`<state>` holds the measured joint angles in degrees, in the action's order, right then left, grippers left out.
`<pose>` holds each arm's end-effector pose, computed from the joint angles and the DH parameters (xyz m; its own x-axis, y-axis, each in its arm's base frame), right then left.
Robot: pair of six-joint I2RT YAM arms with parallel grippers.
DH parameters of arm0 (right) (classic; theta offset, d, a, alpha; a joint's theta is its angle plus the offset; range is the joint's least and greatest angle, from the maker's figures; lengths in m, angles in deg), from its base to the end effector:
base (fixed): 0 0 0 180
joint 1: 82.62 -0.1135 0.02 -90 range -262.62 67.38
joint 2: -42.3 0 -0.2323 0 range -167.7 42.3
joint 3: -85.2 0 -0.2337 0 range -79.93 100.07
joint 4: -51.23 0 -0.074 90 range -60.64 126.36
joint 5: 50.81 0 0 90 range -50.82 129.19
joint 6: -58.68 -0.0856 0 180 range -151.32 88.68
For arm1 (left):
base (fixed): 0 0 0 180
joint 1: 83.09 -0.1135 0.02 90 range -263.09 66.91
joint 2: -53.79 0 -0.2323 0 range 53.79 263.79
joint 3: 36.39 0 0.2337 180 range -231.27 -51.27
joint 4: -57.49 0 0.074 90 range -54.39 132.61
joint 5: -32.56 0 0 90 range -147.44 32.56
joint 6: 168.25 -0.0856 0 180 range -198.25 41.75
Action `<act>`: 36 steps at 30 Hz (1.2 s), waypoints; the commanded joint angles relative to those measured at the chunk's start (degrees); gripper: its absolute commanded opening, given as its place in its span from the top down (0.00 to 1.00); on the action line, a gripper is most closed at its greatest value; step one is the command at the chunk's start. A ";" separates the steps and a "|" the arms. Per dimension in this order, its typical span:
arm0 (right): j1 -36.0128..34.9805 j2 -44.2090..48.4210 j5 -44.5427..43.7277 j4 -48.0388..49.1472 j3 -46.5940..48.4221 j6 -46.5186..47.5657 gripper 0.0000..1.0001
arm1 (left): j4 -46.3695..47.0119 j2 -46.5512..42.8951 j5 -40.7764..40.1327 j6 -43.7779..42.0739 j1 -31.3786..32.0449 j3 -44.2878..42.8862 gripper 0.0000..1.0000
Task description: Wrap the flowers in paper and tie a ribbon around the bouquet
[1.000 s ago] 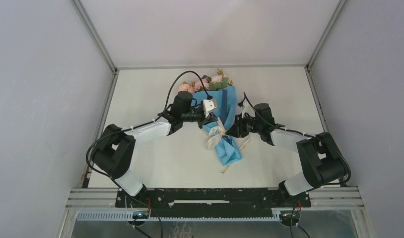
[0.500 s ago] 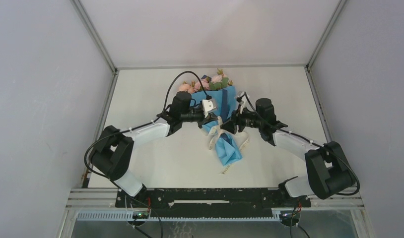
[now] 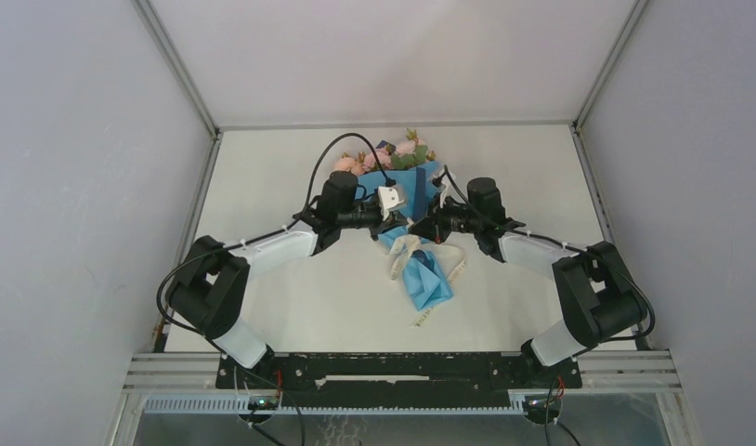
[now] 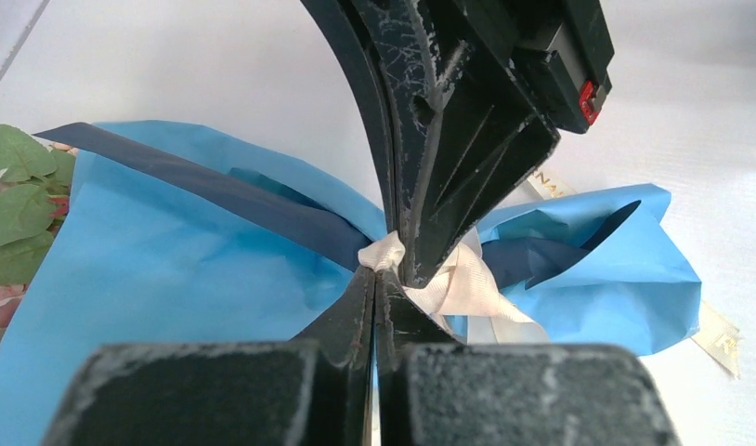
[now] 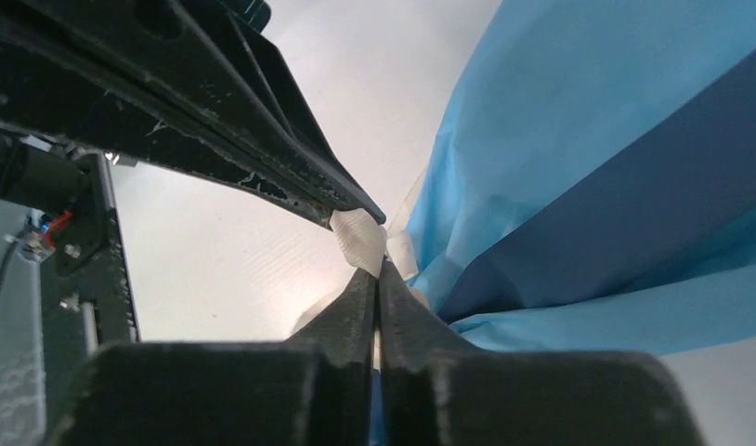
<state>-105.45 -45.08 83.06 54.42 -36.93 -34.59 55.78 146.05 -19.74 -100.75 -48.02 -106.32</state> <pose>0.2852 0.1844 0.1703 -0.4566 -0.1476 -0.8773 -0.8275 0.4325 0.3579 0.2767 -0.2582 0.1991 0.0409 0.3413 -0.9391 0.9699 0.2122 0.1193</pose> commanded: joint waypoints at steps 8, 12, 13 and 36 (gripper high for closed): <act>0.66 0.14 -4.47 1.28 2.46 -4.74 1.00 | -27.75 -8.94 2.15 -31.56 -0.05 2.23 0.49; 0.37 -0.41 -5.46 2.76 2.22 -6.89 1.00 | -43.45 -8.86 2.96 -50.64 2.34 2.16 0.42; 0.27 -0.57 -5.81 2.91 2.19 -7.22 1.00 | -43.44 -8.05 1.59 -50.82 3.82 2.18 0.40; -0.38 2.03 -7.31 5.56 -1.58 -9.69 1.00 | -21.12 3.13 -11.48 -23.57 11.65 3.76 0.43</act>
<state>-105.98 -45.23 76.05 56.76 -38.37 -43.46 29.79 148.68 -30.63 -128.66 -36.92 -103.12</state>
